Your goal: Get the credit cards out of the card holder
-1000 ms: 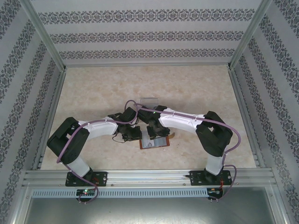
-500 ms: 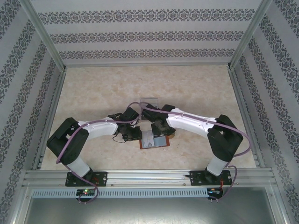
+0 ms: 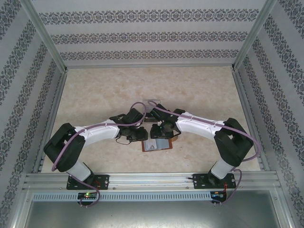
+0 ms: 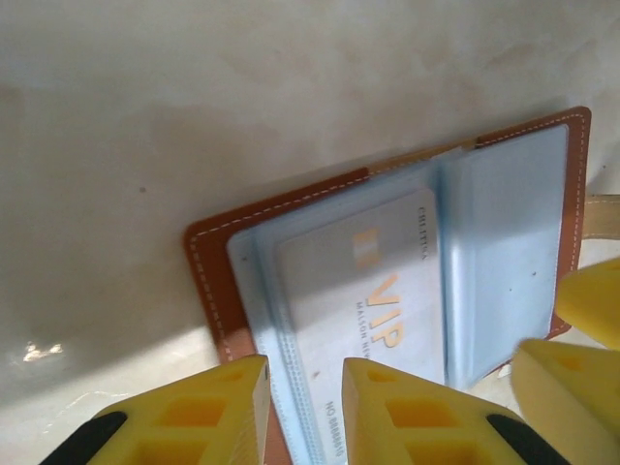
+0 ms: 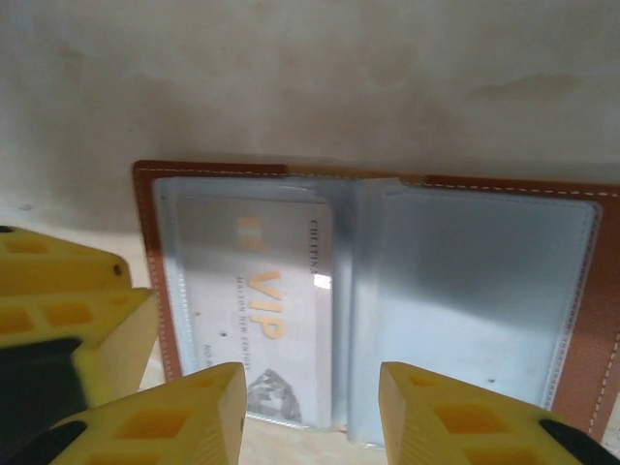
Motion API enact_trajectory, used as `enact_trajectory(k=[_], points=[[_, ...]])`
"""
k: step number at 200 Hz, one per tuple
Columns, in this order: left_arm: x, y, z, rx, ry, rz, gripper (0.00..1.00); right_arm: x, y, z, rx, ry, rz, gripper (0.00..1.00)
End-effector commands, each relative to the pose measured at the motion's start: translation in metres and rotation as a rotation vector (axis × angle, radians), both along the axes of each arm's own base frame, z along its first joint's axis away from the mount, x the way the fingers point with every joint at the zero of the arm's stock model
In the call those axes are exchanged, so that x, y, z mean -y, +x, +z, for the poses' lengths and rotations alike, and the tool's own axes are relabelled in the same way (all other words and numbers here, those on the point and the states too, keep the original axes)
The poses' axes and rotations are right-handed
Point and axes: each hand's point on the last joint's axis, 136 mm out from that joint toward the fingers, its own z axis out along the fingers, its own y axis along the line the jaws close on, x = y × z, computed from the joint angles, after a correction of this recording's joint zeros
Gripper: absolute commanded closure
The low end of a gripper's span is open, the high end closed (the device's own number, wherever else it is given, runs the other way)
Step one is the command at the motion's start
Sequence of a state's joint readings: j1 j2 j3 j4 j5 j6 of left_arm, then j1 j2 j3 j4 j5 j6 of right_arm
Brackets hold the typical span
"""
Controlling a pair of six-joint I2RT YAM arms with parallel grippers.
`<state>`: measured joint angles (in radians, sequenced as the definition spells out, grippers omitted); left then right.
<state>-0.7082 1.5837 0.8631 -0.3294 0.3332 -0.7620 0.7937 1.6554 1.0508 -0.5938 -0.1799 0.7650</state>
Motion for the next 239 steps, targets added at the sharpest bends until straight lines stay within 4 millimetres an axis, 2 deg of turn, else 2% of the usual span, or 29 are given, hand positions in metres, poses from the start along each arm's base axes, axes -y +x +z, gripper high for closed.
enact_trajectory(k=[1, 14, 28, 77, 117, 194, 239], points=[[0.003, -0.007, -0.008, -0.028, 0.057, -0.011, 0.72, 0.024, -0.003, -0.018, -0.021, -0.110, -0.030, 0.59], [0.001, -0.009, -0.013, -0.036, 0.090, -0.017, 0.72, 0.030, -0.006, -0.024, -0.030, -0.137, -0.027, 0.59], [-0.004, -0.012, -0.020, -0.047, 0.138, -0.024, 0.71, 0.027, -0.008, -0.025, -0.037, -0.115, -0.025, 0.60], [-0.012, -0.017, -0.033, -0.065, 0.188, -0.036, 0.74, -0.006, -0.008, -0.011, -0.053, 0.076, -0.015, 0.61], [-0.015, -0.019, -0.037, -0.065, 0.201, -0.041, 0.76, -0.028, -0.008, -0.009, -0.090, 0.177, 0.004, 0.62], [-0.013, -0.018, -0.036, -0.060, 0.185, -0.038, 0.76, -0.030, -0.011, -0.031, -0.129, 0.188, -0.002, 0.64], [-0.011, -0.018, -0.035, -0.059, 0.174, -0.039, 0.76, -0.030, -0.011, -0.039, -0.133, 0.186, -0.010, 0.72]])
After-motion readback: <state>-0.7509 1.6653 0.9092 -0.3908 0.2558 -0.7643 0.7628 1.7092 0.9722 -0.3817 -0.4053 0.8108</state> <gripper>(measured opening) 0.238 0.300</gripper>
